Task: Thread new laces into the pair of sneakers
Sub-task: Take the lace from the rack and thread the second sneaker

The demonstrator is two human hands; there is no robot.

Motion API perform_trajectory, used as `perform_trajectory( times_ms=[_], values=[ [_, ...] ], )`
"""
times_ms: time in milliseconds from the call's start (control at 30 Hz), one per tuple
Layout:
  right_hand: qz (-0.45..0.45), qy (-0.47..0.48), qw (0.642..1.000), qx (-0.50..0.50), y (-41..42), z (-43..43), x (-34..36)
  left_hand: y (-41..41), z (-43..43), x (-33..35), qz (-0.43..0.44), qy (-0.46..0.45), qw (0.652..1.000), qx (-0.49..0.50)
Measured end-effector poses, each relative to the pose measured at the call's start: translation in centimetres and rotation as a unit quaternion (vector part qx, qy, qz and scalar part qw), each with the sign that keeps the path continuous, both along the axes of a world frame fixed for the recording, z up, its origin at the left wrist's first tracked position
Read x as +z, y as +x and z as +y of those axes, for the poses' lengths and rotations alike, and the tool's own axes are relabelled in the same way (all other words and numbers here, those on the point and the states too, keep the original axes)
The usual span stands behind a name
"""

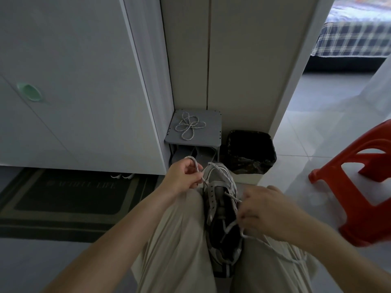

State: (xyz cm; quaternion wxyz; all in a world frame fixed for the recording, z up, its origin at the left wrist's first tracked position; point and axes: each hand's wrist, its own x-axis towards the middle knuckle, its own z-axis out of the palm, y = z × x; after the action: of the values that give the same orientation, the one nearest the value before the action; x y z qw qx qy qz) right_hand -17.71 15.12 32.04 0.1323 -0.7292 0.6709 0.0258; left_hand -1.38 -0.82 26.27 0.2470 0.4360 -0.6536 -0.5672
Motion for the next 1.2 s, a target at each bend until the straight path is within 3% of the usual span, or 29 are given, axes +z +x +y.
perform_trajectory(
  times_ms=[167,233,333,467,867,1200],
  values=[
    [0.075,0.081,0.994,0.018,-1.4,1.5,1.9,-0.7,0.3,-0.5,-0.020,-0.055,0.998,-0.017],
    [0.030,0.079,0.996,-0.014,-1.5,0.9,1.7,-1.0,0.3,-0.7,-0.018,-0.081,0.996,-0.016],
    [-0.052,-0.018,0.996,-0.068,-1.1,-1.2,-0.5,-1.2,0.2,-0.9,-0.025,-0.120,0.992,-0.005],
    [-0.078,-0.081,0.986,-0.122,0.5,-3.8,-3.9,-1.6,0.2,-1.2,-0.030,-0.140,0.990,-0.001],
    [-0.190,-0.104,0.937,-0.275,2.0,-5.5,-6.6,-1.9,0.3,-1.3,-0.079,-0.143,0.986,-0.043],
    [-0.210,-0.117,0.924,-0.297,2.2,-5.6,-7.0,-1.8,-0.1,-1.0,-0.137,-0.123,0.981,-0.068]
  ],
)
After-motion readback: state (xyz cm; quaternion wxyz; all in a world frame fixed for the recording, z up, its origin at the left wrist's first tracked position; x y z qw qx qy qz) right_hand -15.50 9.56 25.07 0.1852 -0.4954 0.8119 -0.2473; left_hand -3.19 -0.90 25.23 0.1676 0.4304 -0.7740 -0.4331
